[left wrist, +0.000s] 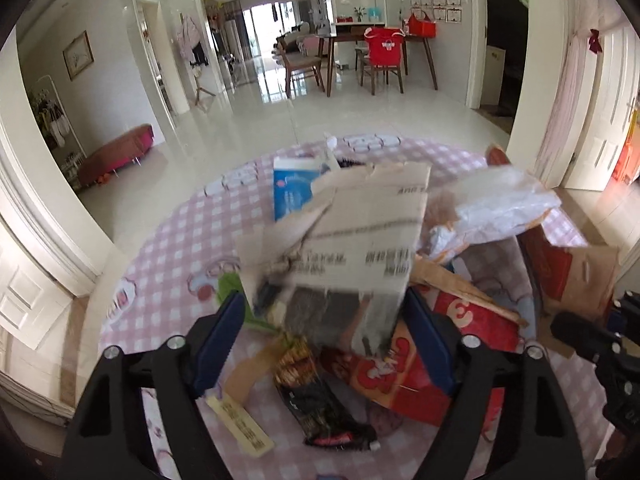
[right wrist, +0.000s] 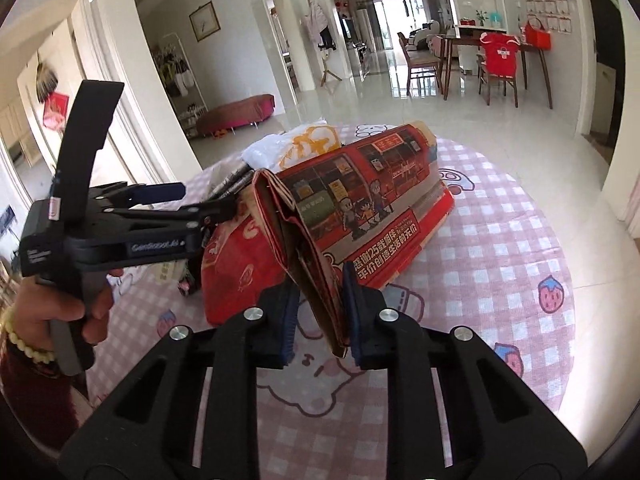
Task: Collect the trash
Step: 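Grasp the red folded newspaper with the right tool while the left tool grasps cardboard, then carry both held items to the blue bucket and open both tools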
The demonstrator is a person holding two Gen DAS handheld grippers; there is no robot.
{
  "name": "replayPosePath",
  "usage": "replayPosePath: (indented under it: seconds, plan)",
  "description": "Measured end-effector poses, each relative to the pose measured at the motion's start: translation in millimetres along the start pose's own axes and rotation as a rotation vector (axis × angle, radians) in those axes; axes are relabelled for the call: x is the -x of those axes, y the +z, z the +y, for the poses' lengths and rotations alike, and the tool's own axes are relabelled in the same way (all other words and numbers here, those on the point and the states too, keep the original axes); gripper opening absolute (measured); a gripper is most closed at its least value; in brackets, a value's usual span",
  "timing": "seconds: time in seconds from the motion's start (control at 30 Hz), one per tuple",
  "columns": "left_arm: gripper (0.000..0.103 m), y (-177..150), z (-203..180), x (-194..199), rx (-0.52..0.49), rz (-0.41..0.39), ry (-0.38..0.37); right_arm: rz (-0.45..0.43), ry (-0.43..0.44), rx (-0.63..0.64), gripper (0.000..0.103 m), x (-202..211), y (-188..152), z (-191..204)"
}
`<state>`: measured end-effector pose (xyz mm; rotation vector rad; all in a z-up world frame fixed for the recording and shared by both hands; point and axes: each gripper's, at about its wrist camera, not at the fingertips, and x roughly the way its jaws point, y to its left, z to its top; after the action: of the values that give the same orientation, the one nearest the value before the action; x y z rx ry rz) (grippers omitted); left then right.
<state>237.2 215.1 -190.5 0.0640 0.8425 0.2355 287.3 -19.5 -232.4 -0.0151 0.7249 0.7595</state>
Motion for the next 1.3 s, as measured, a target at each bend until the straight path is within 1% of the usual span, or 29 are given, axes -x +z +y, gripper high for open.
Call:
replayPosePath:
  seconds: [0.03, 0.17, 0.2, 0.27, 0.33, 0.4, 0.47, 0.57, 0.67, 0.77, 0.9, 1.03, 1.13, 1.17, 1.23, 1.27, 1.3]
  plan:
    - [0.064, 2.5, -1.6, -0.3, -0.016, -0.002, -0.001, -0.005, 0.005, -0.005, 0.019, 2.1, -1.1, 2.9]
    - [0.040, 9.8, -4.5, -0.8, -0.044, 0.006, -0.070, -0.022, 0.028, -0.030, 0.017, 11.0, 0.3, 2.6]
    - [0.026, 10.7, -3.4, 0.0, -0.034, 0.009, -0.095, -0.025, 0.028, -0.036, 0.017, 13.4, 1.1, 3.0]
    - [0.021, 9.4, -2.8, 2.7, -0.025, 0.003, -0.092, -0.033, 0.025, -0.044, 0.016, 17.9, 2.5, 4.3]
    - [0.013, 6.8, -0.6, 10.6, -0.021, -0.020, -0.087, -0.044, 0.016, -0.052, 0.015, 24.8, 3.9, 6.0]
    - [0.009, 5.5, 6.3, 24.6, 0.003, -0.056, -0.092, -0.062, 0.019, -0.064, 0.012, 32.2, 5.4, 7.5]
    - [0.007, 5.0, 16.1, 39.1, 0.048, -0.089, -0.130, -0.083, 0.012, -0.075, 0.010, 40.3, 8.9, 9.8]
    - [0.006, 4.1, 37.2, 67.1, 0.143, -0.150, -0.226, -0.106, 0.025, -0.094, 0.009, 49.0, 12.5, 9.5]
    - [0.005, 2.2, 48.6, 89.3, 0.197, -0.200, -0.293, -0.132, 0.015, -0.100, 0.008, 63.1, 14.3, 14.5]
    - [0.005, 1.0, 51.4, 113.5, 0.221, -0.255, -0.328, -0.164, 0.020, -0.117, 0.008, 78.7, 15.8, 14.8]
    - [0.005, -0.2, 37.6, 146.9, 0.200, -0.313, -0.363, -0.202, 0.043, -0.143, 0.008, 103.9, 16.5, 12.9]
    - [0.005, -0.4, 8.0, 175.7, 0.143, -0.348, -0.406, -0.267, 0.069, -0.195, 0.008, 141.7, 12.1, -2.2]
    - [0.005, 0.4, -35.5, 190.2, 0.053, -0.353, -0.464, -0.306, 0.050, -0.227, 0.008, 172.1, 7.4, -16.0]
    - [0.005, 0.5, -46.7, 191.1, 0.029, -0.350, -0.479, -0.321, 0.031, -0.241, 0.008, 184.3, 3.1, -24.2]
    - [0.006, 2.7, -90.1, 189.2, -0.042, -0.321, -0.538, -0.340, -0.014, -0.268, 0.008, 203.1, -8.2, -42.2]
    - [0.006, 3.1, -103.6, 187.2, -0.064, -0.308, -0.556, -0.345, -0.042, -0.288, 0.008, 213.5, -16.4, -55.1]
    - [0.006, 4.2, -131.2, 182.6, -0.103, -0.286, -0.594, -0.347, -0.070, -0.310, 0.008, 222.4, -25.6, -68.5]
